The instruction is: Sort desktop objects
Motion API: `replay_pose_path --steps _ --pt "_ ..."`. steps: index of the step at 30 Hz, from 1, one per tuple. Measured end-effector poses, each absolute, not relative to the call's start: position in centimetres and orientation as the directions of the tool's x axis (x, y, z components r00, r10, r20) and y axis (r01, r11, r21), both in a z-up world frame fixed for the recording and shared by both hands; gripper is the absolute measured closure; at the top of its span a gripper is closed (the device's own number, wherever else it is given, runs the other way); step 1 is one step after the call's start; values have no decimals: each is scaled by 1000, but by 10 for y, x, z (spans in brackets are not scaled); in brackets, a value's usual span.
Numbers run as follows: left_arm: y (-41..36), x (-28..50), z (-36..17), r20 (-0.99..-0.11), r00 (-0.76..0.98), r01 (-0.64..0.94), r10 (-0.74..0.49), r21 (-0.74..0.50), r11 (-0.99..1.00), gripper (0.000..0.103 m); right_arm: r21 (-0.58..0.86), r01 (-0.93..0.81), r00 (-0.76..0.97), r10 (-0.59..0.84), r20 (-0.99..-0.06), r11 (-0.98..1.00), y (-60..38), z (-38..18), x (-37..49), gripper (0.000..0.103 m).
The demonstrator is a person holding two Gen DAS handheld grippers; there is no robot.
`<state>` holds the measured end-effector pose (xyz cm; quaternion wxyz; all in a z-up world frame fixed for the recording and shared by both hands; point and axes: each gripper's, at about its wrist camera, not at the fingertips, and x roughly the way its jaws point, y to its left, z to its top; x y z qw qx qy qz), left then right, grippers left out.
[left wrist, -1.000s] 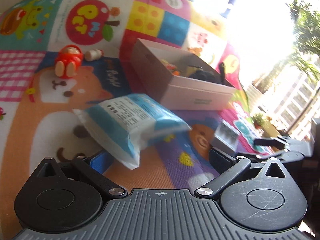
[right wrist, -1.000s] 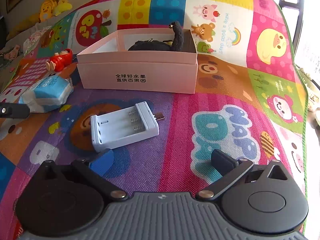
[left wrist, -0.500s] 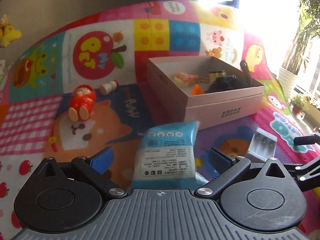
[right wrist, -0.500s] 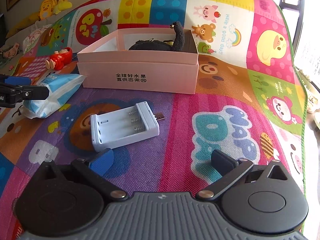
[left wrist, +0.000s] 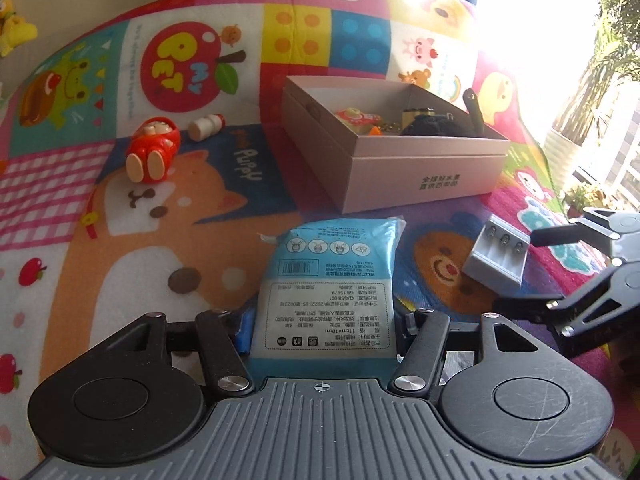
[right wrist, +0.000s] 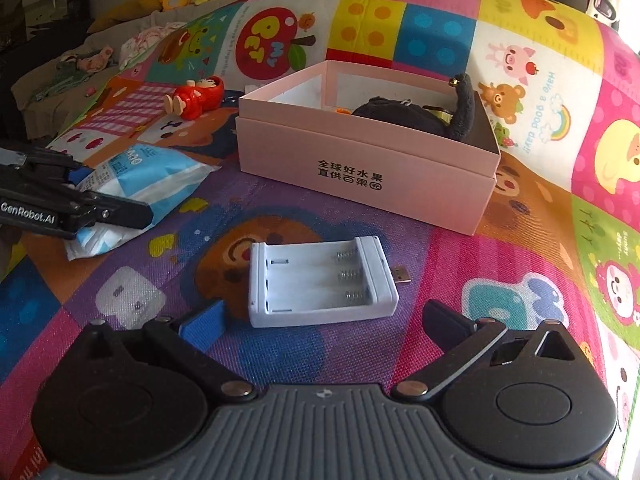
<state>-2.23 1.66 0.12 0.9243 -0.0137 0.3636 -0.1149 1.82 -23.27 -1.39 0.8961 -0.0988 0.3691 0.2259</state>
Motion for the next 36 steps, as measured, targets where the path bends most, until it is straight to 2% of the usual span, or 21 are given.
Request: replay_pose_path --steps 5,9,11,12,14,15,19,21,26,29,36 --pt "20 -39 0 -666 707 214 -236 -116 970 33 -2 -475 622 334 -708 880 -229 -15 36 0" --pt "20 -40 -1 -660 704 229 -264 -141 963 22 -4 -488 613 340 -713 873 -227 -15 38 0" --pt "19 -39 -2 -657 705 230 -268 -146 962 20 -6 -490 611 338 -716 872 -227 -14 35 1" --pt "18 -38 -2 -656 706 228 -266 -145 963 19 -7 -492 610 339 -716 871 -226 -13 33 2" --pt "16 -34 -3 -656 709 228 -259 -135 964 18 -10 -501 608 344 -716 865 -223 -10 28 11" --pt "14 -31 -3 -657 709 230 -256 -128 965 19 -11 -501 603 341 -721 865 -221 -8 25 11" --pt "9 -23 -2 -665 710 231 -232 -92 969 24 11 -509 594 361 -719 860 -221 0 7 11" --pt "6 -25 -1 -668 711 239 -219 -64 969 36 12 -516 593 367 -716 857 -223 6 -4 11" --pt "2 -37 10 -676 698 269 -237 -58 961 42 -24 -525 660 389 -643 850 -236 48 -40 11" --pt "-6 -42 42 -629 731 319 -263 -26 948 43 -37 -505 732 405 -548 862 -248 91 -53 11" --pt "-41 -14 132 -410 866 363 -286 122 924 42 15 -397 843 371 -391 918 -273 163 -44 11"
